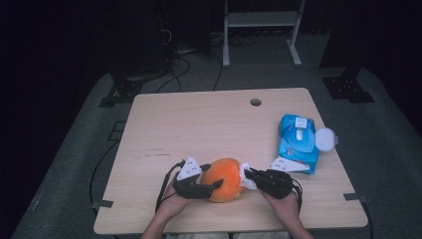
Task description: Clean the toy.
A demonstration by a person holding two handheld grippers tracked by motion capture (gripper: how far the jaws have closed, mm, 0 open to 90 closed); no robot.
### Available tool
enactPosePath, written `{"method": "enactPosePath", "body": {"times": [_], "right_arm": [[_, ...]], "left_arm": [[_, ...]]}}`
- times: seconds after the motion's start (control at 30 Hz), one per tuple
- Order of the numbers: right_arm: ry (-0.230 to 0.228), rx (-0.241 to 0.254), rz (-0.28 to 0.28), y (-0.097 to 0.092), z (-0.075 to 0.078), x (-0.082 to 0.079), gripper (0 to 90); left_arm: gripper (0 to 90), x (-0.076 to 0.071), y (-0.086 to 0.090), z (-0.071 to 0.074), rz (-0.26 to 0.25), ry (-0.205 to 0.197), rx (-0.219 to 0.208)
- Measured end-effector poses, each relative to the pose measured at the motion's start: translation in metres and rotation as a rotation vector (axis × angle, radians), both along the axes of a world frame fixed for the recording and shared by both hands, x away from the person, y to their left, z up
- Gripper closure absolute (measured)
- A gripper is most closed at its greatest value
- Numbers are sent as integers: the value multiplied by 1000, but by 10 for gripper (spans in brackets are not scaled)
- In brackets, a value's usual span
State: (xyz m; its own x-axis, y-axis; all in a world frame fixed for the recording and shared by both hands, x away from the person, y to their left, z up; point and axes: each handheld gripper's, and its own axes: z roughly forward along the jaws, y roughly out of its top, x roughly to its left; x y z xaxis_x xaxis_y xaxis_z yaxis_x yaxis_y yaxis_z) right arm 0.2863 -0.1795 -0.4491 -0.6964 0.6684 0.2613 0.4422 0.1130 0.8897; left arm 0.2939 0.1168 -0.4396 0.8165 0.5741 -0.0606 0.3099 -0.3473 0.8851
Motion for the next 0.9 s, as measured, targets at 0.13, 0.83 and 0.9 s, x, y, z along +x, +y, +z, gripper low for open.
{"method": "enactPosePath", "body": {"times": [0.13,0.83,0.9], "right_arm": [[24,-19,-18,-3,-7,2,832],[13,35,13,-3,2,3,832],[11,28,25,-3,1,3,832]], "left_arm": [[317,4,7,-3,10,19,-12],[243,-17,-18,5,-143,-72,53],[171,-12,-16,8,-99,-50,24]]}}
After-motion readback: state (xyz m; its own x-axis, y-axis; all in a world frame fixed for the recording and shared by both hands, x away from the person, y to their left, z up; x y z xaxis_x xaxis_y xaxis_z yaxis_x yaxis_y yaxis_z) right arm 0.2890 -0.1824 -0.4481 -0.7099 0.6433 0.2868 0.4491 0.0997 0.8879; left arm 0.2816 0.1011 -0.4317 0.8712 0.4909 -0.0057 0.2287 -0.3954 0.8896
